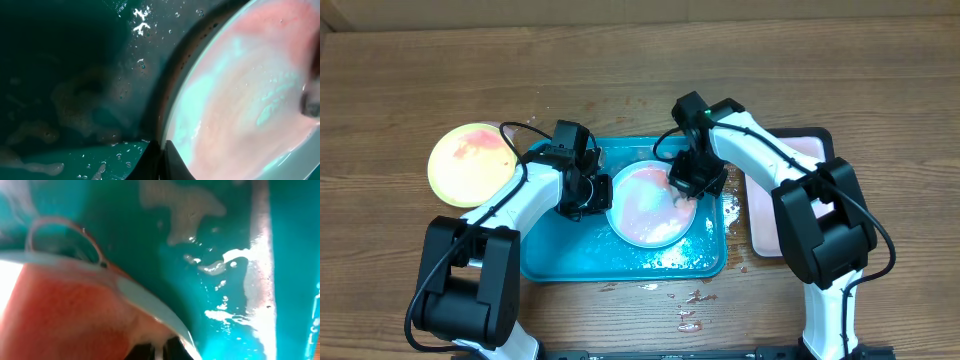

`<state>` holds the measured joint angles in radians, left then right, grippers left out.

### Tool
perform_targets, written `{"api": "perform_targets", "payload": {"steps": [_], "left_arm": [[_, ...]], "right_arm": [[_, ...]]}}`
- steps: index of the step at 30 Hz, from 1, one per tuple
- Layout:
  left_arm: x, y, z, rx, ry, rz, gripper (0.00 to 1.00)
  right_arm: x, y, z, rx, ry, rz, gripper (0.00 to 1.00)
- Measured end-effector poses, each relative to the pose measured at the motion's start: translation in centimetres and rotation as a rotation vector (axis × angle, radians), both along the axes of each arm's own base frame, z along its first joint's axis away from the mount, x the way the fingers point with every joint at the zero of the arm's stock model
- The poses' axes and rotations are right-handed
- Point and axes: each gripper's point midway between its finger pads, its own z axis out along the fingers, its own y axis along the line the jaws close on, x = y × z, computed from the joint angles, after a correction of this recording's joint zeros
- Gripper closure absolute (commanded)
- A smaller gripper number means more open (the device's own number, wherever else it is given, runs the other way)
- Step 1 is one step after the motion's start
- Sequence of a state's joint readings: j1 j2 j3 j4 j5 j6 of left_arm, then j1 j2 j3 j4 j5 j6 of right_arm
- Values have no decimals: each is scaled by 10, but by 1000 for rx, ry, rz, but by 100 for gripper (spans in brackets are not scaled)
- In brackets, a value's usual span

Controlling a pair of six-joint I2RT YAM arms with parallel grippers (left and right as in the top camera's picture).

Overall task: Clean dirty plates on tray and stack at the side
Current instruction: 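Scrub the white plate's upper area with the sponge, right gripper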

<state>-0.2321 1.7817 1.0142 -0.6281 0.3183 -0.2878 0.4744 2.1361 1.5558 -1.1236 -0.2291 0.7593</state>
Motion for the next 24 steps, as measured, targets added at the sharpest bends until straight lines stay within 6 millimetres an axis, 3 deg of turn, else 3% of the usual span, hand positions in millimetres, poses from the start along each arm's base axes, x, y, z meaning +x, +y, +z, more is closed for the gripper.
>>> {"api": "perform_targets", "payload": {"steps": [5, 15, 20, 24], "left_arm": [[0, 0, 0, 0, 0, 0, 95], [0, 0, 0, 0, 0, 0, 96], [0, 0, 0, 0, 1, 0, 96], [0, 0, 0, 0, 2, 0, 96]], "right_arm": [[-7, 16, 1, 56, -21, 146, 96], [-34, 97, 7, 253, -74, 333, 96], [-12, 100, 8, 278, -115, 236, 96], [17, 84, 8, 283, -148, 114, 96]]}}
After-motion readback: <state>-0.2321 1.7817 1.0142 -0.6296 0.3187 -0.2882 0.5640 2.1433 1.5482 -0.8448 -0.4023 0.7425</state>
